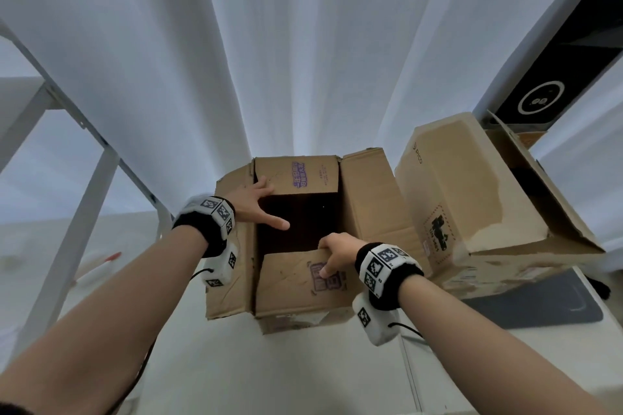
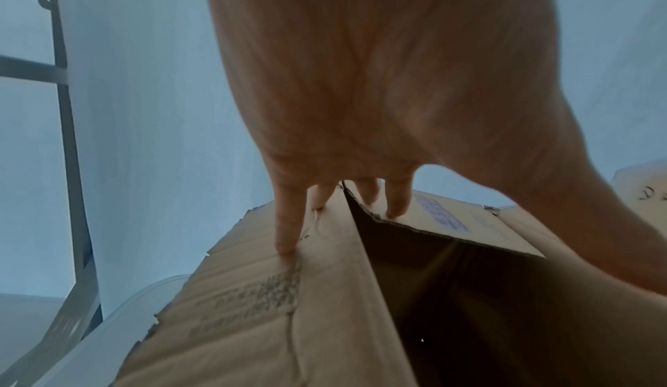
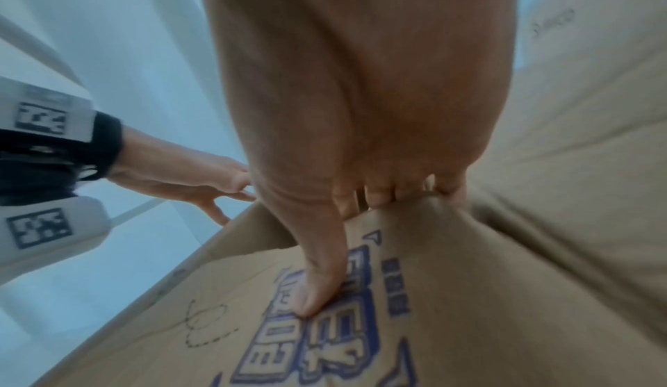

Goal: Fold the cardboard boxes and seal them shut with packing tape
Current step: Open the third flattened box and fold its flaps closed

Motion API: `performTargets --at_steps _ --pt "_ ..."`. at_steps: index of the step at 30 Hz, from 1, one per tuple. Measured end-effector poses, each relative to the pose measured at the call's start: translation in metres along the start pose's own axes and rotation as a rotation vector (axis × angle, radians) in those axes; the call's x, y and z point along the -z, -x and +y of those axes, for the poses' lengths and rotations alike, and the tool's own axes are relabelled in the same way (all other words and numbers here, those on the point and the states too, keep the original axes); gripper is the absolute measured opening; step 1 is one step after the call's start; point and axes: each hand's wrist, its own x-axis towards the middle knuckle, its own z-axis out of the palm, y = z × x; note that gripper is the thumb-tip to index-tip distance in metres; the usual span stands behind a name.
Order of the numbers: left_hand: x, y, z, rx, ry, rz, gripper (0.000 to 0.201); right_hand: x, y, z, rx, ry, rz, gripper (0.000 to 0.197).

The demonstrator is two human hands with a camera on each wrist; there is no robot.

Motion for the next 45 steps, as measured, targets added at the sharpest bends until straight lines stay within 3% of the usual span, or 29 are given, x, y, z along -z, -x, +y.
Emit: performTargets --at_steps 4,14,17,22,25,27,29,33,37,41,45 --pt "-0.016 0.002 0.002 0.016 -0.057 -0.049 0.150 -0.006 -0.011 0.005 -0.038 -0.046 -0.007 0.051" --pt "-0.040 0.002 0.012 0.066 -0.248 -0.054 0.152 -0.006 -0.020 0.016 0.022 -0.158 0.110 0.030" --pt "-0.043 0.000 0.013 0.077 -0.238 -0.063 0.150 -0.004 -0.019 0.023 0.036 -0.195 0.249 0.023" --pt "-0.040 -0.003 0.016 0.095 -0.226 -0.109 0.144 0.022 -0.012 0.037 -0.085 -0.294 0.680 0.015" --pt "-0.040 -0.005 0.014 0.096 -0.211 -0.106 0.144 0.039 -0.008 0.052 -0.294 -0.283 0.786 0.050" --pt "-0.042 -0.007 0.013 0.104 -0.216 -0.102 0.144 0.045 -0.005 0.062 -0.367 -0.376 0.722 0.078" --pt "-0.043 -0.009 0.013 0.111 -0.226 -0.094 0.144 0.049 0.001 0.067 -0.362 -0.379 0.645 0.090" --pt "-0.045 -0.012 0.014 0.109 -0.234 -0.083 0.142 0.057 0.016 0.045 -0.155 -0.171 0.710 0.088" --pt "-0.045 -0.012 0.014 0.116 -0.251 -0.075 0.140 0.046 0.011 0.005 0.064 -0.085 0.445 0.077" --pt "-0.047 -0.014 0.011 0.103 -0.238 -0.051 0.139 0.023 -0.009 0.001 0.007 0.134 0.143 0.068" --pt "-0.056 -0.014 0.004 0.025 -0.118 0.055 0.138 0.008 -0.011 0.009 -0.070 0.100 0.065 0.099"
